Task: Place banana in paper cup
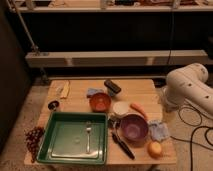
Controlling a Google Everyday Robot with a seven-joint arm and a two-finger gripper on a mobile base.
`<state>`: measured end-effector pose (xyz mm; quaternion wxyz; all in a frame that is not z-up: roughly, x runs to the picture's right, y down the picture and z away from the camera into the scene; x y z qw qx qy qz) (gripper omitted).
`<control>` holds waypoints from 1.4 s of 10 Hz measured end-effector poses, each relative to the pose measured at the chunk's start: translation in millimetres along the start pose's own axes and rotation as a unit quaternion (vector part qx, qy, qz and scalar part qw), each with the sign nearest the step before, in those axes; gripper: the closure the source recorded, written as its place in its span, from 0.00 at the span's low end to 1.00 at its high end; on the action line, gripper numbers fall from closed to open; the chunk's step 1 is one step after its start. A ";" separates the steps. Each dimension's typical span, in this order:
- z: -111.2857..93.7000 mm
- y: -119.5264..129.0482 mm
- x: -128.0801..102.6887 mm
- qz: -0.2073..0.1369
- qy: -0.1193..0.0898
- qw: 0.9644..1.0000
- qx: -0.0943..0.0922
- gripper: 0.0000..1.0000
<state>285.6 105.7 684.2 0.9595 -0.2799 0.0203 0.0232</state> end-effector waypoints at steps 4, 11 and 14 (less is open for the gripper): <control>-0.2 -0.3 -0.1 0.000 0.000 1.000 0.000 0.35; -45.6 -49.5 -104.5 -0.205 -0.120 0.969 0.065 0.35; -52.9 -58.3 -149.6 -0.267 -0.145 0.950 0.068 0.35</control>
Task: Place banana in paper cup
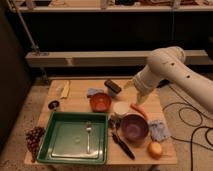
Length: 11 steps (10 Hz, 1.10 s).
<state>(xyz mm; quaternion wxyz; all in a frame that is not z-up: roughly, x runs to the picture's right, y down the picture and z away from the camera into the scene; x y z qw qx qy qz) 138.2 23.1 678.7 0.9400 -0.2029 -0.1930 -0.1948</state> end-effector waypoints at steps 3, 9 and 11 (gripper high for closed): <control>0.0 -0.4 -0.3 0.000 0.000 1.000 0.000 0.35; 5.6 -61.2 -19.3 -0.095 -0.010 0.995 0.031 0.35; 25.6 -118.7 -48.7 -0.154 -0.024 0.987 0.039 0.35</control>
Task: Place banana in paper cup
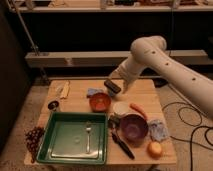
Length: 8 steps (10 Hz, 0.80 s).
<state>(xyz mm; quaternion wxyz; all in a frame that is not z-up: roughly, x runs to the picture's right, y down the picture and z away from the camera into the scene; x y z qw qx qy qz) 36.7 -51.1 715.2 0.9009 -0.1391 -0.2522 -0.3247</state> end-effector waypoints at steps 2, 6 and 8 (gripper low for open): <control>20.3 -42.1 -8.0 -0.048 -0.021 0.999 0.012 0.35; 63.9 -107.7 -31.6 -0.148 -0.074 0.986 0.035 0.35; 63.2 -107.7 -29.9 -0.149 -0.073 0.986 0.036 0.35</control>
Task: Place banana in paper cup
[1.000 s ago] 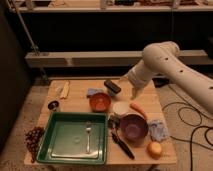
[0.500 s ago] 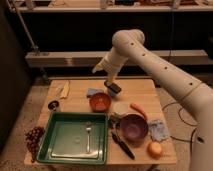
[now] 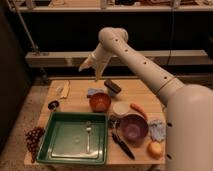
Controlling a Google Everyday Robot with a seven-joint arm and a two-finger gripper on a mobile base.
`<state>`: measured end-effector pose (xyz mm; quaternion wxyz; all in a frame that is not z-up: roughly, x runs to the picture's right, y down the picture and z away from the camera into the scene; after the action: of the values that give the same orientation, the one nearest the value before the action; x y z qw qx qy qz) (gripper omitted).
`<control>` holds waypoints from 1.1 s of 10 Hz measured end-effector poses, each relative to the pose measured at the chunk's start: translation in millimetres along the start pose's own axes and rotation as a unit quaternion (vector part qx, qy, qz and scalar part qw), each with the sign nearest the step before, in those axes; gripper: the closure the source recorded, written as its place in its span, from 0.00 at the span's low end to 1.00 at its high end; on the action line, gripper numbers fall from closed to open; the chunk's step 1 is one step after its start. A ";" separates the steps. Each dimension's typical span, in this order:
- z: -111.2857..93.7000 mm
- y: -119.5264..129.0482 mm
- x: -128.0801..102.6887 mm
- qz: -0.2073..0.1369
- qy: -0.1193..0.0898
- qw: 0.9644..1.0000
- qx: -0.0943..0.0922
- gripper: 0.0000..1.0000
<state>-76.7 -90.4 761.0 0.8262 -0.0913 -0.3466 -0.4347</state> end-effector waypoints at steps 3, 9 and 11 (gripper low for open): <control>1.7 -1.1 -0.5 -0.004 -0.002 1.000 0.000 0.35; 39.3 -77.3 43.0 -0.140 -0.006 0.990 -0.007 0.35; 62.9 -99.4 43.9 -0.173 -0.015 0.985 -0.019 0.35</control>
<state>-168.6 -150.8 821.4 0.7310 -0.0524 -0.3615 -0.5764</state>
